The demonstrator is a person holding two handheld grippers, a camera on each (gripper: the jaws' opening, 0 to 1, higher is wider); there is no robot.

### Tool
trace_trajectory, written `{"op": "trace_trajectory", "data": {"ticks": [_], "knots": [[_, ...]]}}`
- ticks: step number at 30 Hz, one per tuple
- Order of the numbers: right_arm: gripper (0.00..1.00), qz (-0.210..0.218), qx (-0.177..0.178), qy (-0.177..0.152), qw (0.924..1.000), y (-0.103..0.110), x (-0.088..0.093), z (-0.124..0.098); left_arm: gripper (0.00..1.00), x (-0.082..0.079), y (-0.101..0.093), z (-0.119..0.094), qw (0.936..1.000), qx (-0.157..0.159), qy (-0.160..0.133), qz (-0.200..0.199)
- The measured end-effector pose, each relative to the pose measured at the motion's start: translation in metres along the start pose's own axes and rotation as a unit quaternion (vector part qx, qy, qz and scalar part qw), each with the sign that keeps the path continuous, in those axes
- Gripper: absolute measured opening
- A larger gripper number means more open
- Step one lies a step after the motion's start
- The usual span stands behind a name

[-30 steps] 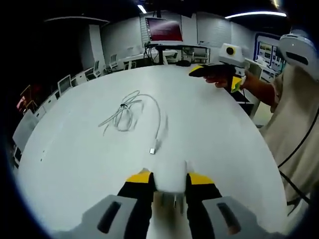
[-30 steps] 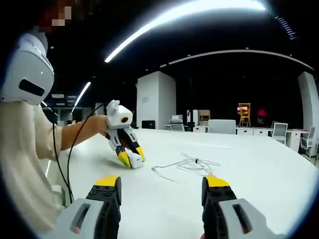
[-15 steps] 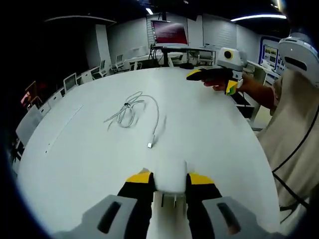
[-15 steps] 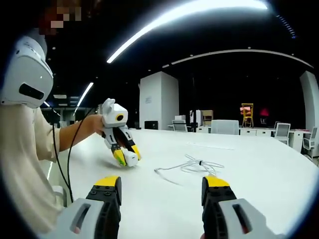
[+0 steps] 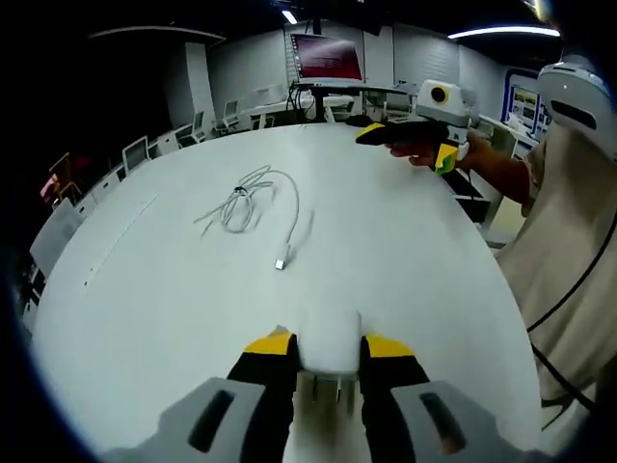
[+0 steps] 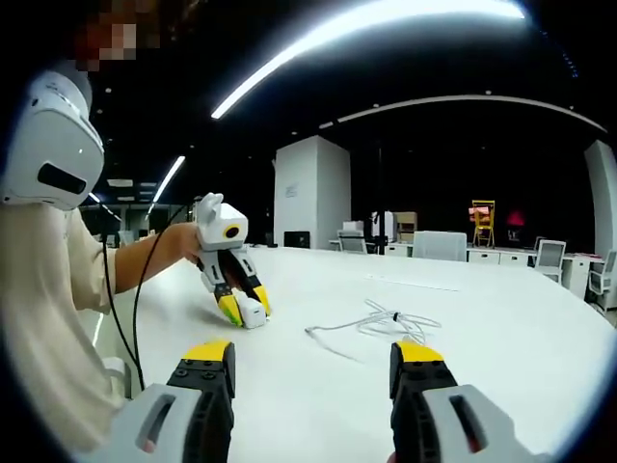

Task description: Plug the desk Type‑C cable into the charger adapter.

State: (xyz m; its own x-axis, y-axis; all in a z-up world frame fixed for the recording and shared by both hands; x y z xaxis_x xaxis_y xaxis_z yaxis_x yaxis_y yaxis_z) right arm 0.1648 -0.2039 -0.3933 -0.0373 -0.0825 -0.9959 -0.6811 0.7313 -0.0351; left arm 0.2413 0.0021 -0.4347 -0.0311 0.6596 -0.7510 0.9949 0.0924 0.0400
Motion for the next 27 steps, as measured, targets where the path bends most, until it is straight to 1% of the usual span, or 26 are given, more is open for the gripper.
{"op": "trace_trajectory", "data": {"ticks": [8,12,21,25,27], "knots": [[0.65,-0.004,-0.002,0.001,1.0,0.0025,-0.0027,0.0015,0.26,0.0001,0.0005,0.0003,1.0,0.002,-0.005,-0.001],[0.65,-0.003,-0.001,0.004,1.0,0.0029,-0.0009,0.002,0.26,0.0002,0.0008,0.0002,1.0,0.002,-0.007,0.0],[0.65,-0.001,0.002,0.003,1.0,0.0025,-0.0004,0.0014,0.27,-0.0016,0.0002,0.0014,0.9998,0.003,-0.013,0.014],[0.65,0.001,0.0,0.004,1.0,0.0025,0.0013,0.0018,0.34,-0.0049,0.0005,-0.0016,0.9997,0.002,-0.022,0.011],[0.65,0.001,-0.002,0.005,1.0,0.0036,0.0014,0.0025,0.35,-0.005,-0.0002,-0.0038,0.9997,0.004,-0.02,0.011]]}}
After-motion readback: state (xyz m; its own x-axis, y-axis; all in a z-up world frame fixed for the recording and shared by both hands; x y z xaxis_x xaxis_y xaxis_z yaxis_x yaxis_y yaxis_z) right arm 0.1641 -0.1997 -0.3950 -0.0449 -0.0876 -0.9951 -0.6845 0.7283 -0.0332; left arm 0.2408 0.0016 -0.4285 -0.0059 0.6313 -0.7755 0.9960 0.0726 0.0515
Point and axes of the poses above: the point that each gripper's makers call its tool centre point, and the gripper's own axes: z roughly forward along the fingers, y roughly to its left, x roughly out of its underside, the point moved 3 cm from there along -z, roughly backward along the fingers, and after that the axes turned 1 degree about -y, right-handed, at the moved point
